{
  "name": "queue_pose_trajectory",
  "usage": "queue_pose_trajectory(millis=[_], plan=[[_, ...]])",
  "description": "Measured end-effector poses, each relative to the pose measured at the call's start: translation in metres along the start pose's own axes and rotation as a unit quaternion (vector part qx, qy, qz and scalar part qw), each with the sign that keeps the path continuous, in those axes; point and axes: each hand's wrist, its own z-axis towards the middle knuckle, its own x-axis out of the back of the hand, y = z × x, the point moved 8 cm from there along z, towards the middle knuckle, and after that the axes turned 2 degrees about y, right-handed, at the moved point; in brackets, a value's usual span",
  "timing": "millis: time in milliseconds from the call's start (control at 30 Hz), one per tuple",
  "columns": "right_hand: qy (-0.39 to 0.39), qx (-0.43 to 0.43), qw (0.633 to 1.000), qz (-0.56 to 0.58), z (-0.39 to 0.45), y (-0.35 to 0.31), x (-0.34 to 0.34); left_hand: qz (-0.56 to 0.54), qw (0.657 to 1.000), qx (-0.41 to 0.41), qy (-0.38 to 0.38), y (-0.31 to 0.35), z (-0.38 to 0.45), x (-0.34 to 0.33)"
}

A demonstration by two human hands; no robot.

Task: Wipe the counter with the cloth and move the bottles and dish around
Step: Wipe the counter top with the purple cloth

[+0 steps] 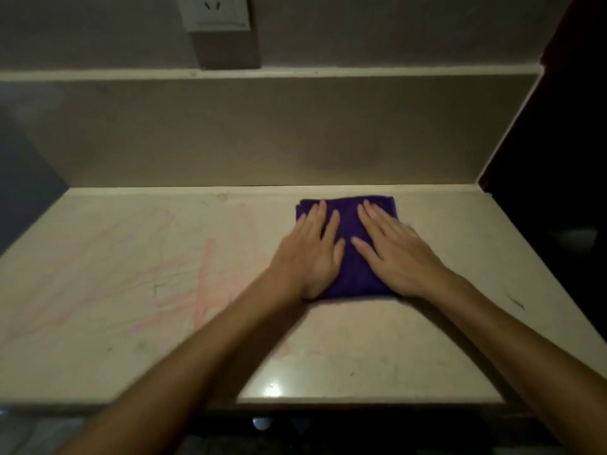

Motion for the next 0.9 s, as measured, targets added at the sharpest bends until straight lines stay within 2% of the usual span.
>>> queue_pose_trajectory(millis=[133, 267, 400, 533, 633, 700, 767, 833, 900], plan=[[-0.006, -0.027, 1.000, -0.014, 0.071, -0.005, -0.009, 0.035, 0.999, -0.012, -0.030, -0.048, 0.059, -0.005], [-0.014, -0.019, 1.000, -0.009, 0.051, -0.016, -0.008, 0.049, 0.999, -0.013, -0.019, -0.043, 0.043, -0.002], [-0.003, 0.016, 1.000, 0.011, -0.029, -0.055, -0.005, 0.018, 0.999, 0.013, -0.038, -0.025, -0.047, 0.010], [-0.019, 0.047, 0.998, 0.024, -0.123, -0.104, -0.011, 0.046, 0.998, -0.014, 0.039, 0.003, -0.164, 0.025], [-0.013, 0.061, 0.998, 0.018, -0.138, -0.116, -0.015, 0.054, 0.997, 0.007, 0.061, 0.000, -0.189, 0.023], [0.005, 0.073, 0.997, 0.005, -0.121, -0.118, -0.010, 0.030, 0.998, -0.002, 0.051, -0.006, -0.176, 0.024], [-0.027, 0.066, 0.997, 0.015, -0.084, -0.114, -0.014, -0.025, 1.000, 0.000, 0.018, -0.022, -0.143, 0.022], [-0.008, 0.058, 0.998, 0.013, -0.023, -0.109, -0.015, -0.041, 0.998, 0.043, -0.012, -0.058, -0.091, 0.017], [-0.007, 0.051, 0.999, 0.001, 0.042, -0.103, -0.021, -0.016, 0.997, 0.073, 0.001, -0.096, -0.036, 0.014]])
